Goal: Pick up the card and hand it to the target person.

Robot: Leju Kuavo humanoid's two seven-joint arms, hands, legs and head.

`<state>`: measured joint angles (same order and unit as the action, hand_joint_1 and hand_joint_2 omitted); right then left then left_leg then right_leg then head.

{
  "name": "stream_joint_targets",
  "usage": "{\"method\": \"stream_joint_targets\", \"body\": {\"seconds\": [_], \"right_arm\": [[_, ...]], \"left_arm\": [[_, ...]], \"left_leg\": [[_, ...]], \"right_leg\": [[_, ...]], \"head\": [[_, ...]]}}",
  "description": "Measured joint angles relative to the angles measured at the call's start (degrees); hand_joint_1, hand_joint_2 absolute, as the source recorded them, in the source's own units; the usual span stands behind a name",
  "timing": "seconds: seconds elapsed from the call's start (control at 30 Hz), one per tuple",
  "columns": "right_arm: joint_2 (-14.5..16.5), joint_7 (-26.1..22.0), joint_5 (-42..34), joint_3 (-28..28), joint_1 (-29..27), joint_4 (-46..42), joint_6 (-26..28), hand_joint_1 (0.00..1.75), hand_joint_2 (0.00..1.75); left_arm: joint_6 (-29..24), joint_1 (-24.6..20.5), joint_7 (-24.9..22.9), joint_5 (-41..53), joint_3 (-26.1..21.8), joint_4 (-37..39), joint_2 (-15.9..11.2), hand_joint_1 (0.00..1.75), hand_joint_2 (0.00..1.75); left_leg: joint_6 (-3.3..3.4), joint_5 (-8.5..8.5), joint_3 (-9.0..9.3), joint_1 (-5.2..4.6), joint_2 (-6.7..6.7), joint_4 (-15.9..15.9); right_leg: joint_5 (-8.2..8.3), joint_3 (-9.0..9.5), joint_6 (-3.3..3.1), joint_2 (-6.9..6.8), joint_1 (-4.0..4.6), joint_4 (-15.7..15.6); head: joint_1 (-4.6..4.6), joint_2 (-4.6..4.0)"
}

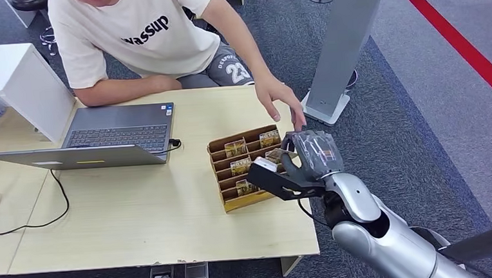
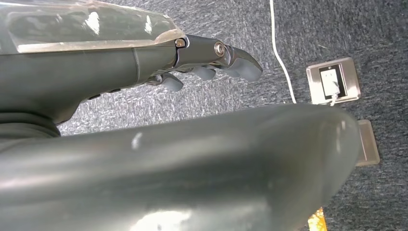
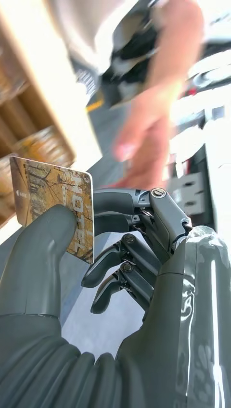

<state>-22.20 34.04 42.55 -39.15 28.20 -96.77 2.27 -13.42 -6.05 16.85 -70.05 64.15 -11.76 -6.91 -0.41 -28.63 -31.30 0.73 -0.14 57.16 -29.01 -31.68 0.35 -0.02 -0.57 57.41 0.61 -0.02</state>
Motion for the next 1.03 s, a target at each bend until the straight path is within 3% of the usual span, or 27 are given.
{"method": "stream_joint_targets", "body": {"seconds": [0.2, 0.6, 0.73, 0.87, 1.03], "right_arm": [[-0.33, -1.80, 1.41, 0.05, 0.62, -4.95, 1.66, 1.71, 1.75], [1.52, -15.94, 7.40, 0.04, 0.66, 1.62, 16.05, 1.71, 1.75], [2.21, -18.01, 7.30, 0.04, 0.63, 5.19, 17.37, 0.00, 1.75], [2.73, -20.56, 2.13, 0.13, 0.01, 7.41, 18.26, 0.00, 1.75], [3.59, -27.51, -15.50, 1.29, -2.29, 8.39, 19.80, 0.00, 1.75]], "left_arm": [[0.38, -0.01, 0.01, -0.10, 0.00, 0.00, 0.00, 0.00, 0.00], [2.53, -0.04, 0.47, 0.10, 0.00, 0.00, 0.08, 0.00, 0.00], [3.08, -0.03, 0.86, 0.25, 0.00, 0.00, 0.11, 0.00, 0.00], [3.03, -0.03, 1.28, 0.39, 0.00, 0.00, 0.11, 0.00, 0.00], [1.85, -0.02, 0.97, 0.06, 0.00, 0.00, 0.11, 0.00, 0.00]], "left_leg": [[0.00, 0.00, -0.02, 0.00, -0.01, 0.00], [0.00, 0.00, -0.02, 0.00, -0.01, 0.00], [0.00, 0.00, -0.03, 0.00, -0.02, 0.00], [0.00, 0.00, -0.04, 0.00, -0.02, 0.00], [0.00, -0.01, -0.04, 0.00, -0.02, 0.00]], "right_leg": [[0.00, 0.00, 0.00, 0.00, 0.00, 0.00], [0.00, 0.01, 0.00, -0.01, 0.00, 0.00], [0.00, 0.00, 0.00, -0.02, 0.00, 0.00], [0.00, -0.01, 0.00, -0.02, 0.00, 0.00], [-0.01, -0.02, 0.00, -0.02, 0.00, 0.00]], "head": [[-0.03, 0.00], [-0.02, 0.00], [-0.01, 0.00], [0.05, 0.00], [0.01, 0.00]]}}
